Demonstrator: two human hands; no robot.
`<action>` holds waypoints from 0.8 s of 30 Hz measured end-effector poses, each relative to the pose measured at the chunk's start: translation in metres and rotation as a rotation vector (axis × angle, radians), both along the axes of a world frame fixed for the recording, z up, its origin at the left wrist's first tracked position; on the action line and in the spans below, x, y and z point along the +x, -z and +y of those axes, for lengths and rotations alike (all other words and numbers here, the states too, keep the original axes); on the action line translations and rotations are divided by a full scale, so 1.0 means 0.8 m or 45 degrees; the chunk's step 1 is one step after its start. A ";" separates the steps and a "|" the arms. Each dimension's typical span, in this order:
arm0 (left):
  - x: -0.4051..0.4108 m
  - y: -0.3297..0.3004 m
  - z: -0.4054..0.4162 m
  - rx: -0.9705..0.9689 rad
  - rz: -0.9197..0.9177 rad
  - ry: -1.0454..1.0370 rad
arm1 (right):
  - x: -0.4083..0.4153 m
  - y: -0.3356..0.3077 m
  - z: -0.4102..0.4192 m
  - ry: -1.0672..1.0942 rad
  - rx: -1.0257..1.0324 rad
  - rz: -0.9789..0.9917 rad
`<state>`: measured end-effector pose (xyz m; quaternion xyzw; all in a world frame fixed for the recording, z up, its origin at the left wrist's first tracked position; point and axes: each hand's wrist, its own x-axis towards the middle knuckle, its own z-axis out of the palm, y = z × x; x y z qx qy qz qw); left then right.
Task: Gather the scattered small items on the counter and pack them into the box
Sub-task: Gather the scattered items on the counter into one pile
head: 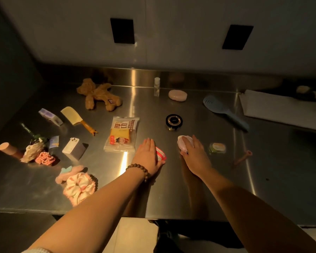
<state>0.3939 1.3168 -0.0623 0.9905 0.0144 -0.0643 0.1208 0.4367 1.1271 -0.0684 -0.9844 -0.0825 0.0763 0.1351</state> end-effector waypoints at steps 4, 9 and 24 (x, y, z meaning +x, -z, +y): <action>0.066 -0.005 -0.001 0.052 0.067 -0.052 | 0.067 0.002 -0.006 0.068 0.063 0.007; 0.146 -0.009 0.001 0.044 0.118 -0.129 | 0.146 0.011 -0.012 0.092 0.171 -0.014; 0.287 0.002 0.017 0.020 0.139 -0.153 | 0.267 0.023 0.033 -0.108 0.385 -0.041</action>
